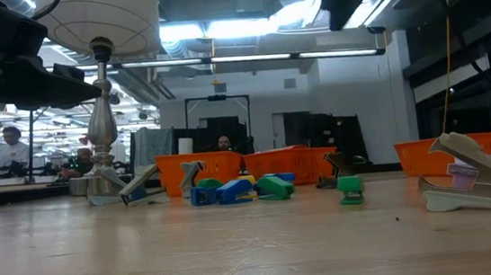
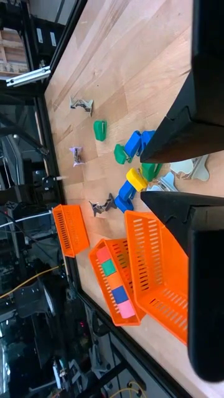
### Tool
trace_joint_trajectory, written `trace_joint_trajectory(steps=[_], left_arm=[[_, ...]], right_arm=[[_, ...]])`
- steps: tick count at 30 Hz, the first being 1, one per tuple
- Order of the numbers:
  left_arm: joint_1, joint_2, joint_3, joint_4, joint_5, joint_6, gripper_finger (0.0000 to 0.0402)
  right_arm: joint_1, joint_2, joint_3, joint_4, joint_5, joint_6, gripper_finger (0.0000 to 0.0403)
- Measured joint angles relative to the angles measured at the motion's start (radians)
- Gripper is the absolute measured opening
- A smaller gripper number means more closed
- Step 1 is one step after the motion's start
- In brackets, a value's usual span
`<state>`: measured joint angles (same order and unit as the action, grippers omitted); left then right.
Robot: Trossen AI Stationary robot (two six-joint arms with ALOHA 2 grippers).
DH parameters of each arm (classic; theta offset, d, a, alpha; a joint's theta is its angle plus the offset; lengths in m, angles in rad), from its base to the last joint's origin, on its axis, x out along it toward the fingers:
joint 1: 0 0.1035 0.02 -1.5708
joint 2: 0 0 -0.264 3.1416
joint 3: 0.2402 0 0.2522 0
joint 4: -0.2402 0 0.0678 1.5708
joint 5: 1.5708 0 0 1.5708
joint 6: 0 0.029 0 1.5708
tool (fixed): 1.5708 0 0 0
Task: Pick and place Stapler, Stapler remover, tape
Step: Put the violet staple remover into the right orange bin
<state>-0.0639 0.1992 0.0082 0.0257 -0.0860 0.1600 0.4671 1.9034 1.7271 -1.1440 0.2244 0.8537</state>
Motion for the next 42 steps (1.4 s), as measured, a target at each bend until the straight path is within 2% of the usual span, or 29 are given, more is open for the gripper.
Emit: trace_joint_trajectory(steps=[5,9,11,16,18,23,26,30,32,37,42], left_arm=[[0.000,0.000,0.000,0.000,0.000,0.000,0.0078],[0.000,0.000,0.000,0.000,0.000,0.000,0.0079],[0.000,0.000,0.000,0.000,0.000,0.000,0.0078],[0.000,0.000,0.000,0.000,0.000,0.000,0.0078],[0.000,0.000,0.000,0.000,0.000,0.000,0.0079],[0.000,0.000,0.000,0.000,0.000,0.000,0.0077],[0.000,0.000,0.000,0.000,0.000,0.000,0.0077],[0.000,0.000,0.000,0.000,0.000,0.000,0.0079],[0.000,0.000,0.000,0.000,0.000,0.000,0.0079],[0.000,0.000,0.000,0.000,0.000,0.000,0.0077],[0.000,0.000,0.000,0.000,0.000,0.000,0.0079]], right_arm=[[0.000,0.000,0.000,0.033,-0.016,-0.050,0.0180],[0.000,0.019,0.000,-0.018,-0.049,0.002,0.0180],[0.000,0.036,0.000,-0.086,-0.079,0.052,0.0180],[0.000,0.086,0.000,-0.396,-0.136,0.317,0.0180],[0.000,0.102,-0.001,-0.435,-0.157,0.345,0.0180],[-0.018,0.108,0.000,-0.362,-0.217,0.258,0.0180],[-0.039,0.108,0.000,-0.390,-0.262,0.267,0.0180],[-0.040,0.107,-0.011,-0.425,-0.261,0.261,0.0180],[-0.039,0.107,-0.036,-0.427,-0.264,0.240,0.0180],[-0.053,0.107,-0.149,-0.353,-0.349,0.138,0.0180],[-0.059,0.107,-0.275,-0.310,-0.356,0.061,0.0180]])
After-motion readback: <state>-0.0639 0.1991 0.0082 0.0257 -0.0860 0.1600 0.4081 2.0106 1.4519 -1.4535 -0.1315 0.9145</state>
